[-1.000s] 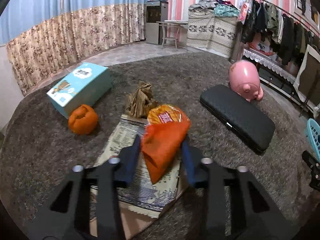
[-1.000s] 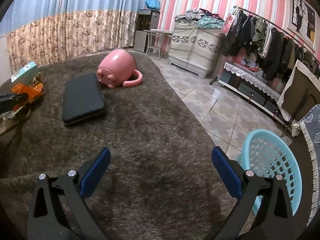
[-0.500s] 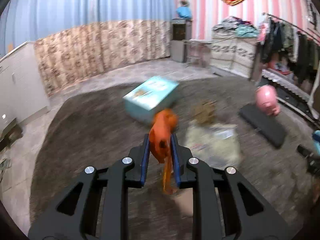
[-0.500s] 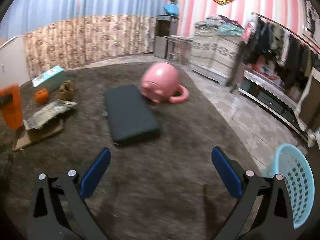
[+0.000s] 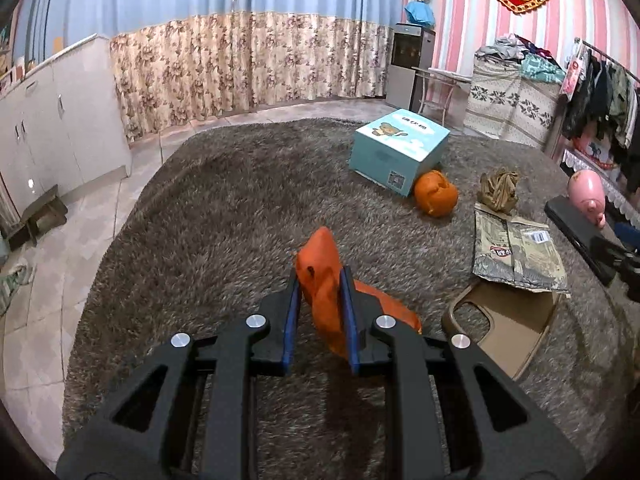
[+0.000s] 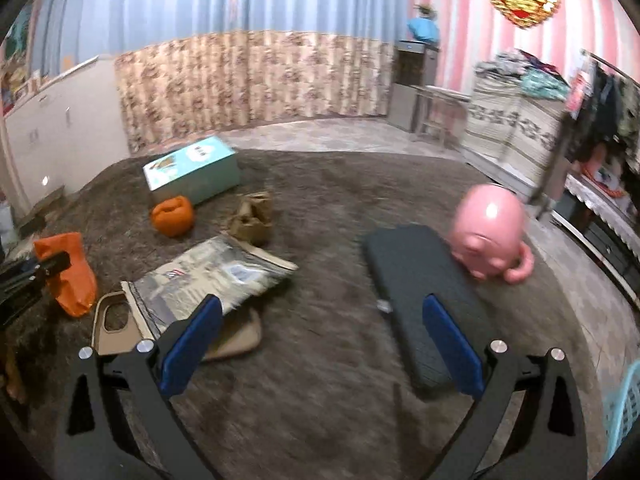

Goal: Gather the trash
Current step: 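Grasp the orange plastic bag with the left tool while the right tool grasps the printed snack packet, then carry the orange bag and snack packet over the blue basket and open both tools, then move both open tools from the basket back over the rug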

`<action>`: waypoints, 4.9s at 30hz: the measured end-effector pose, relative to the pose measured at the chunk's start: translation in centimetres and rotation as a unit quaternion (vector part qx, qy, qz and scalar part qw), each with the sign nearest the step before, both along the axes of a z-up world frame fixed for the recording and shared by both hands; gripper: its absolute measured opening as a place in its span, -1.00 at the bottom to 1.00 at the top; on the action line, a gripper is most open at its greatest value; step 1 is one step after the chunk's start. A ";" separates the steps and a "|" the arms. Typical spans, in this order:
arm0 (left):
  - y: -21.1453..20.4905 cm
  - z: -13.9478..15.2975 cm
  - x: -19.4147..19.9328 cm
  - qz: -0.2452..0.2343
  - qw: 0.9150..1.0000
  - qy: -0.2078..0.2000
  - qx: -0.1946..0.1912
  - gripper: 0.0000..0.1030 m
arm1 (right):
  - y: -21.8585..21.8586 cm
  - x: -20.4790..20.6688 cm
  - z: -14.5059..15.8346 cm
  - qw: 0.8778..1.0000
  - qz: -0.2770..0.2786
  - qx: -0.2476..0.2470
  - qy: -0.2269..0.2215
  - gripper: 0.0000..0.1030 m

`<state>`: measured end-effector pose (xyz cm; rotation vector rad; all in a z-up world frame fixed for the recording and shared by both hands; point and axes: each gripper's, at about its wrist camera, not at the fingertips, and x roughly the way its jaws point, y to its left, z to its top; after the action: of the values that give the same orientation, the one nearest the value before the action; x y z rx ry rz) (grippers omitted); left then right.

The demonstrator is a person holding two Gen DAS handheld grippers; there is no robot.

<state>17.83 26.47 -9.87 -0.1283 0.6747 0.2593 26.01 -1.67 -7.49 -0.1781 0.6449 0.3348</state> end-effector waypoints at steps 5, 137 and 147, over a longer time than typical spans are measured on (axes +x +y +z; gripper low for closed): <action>0.2 -0.4 0.0 -0.001 1.000 0.004 0.000 -0.65 | 2.6 2.2 -1.6 0.999 0.013 0.007 0.044 0.80; -24.8 8.8 1.9 -0.152 0.980 -0.117 0.050 0.89 | -31.7 -11.4 6.1 0.948 -0.309 0.010 -0.079 0.91; -14.0 6.9 2.1 -0.051 0.994 -0.082 0.046 0.89 | -24.0 -7.4 5.3 0.969 -0.234 0.023 -0.072 0.91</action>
<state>19.97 12.48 -2.96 -0.0259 0.5043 0.1783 18.63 -25.62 -2.22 -0.0022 0.5161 -0.1189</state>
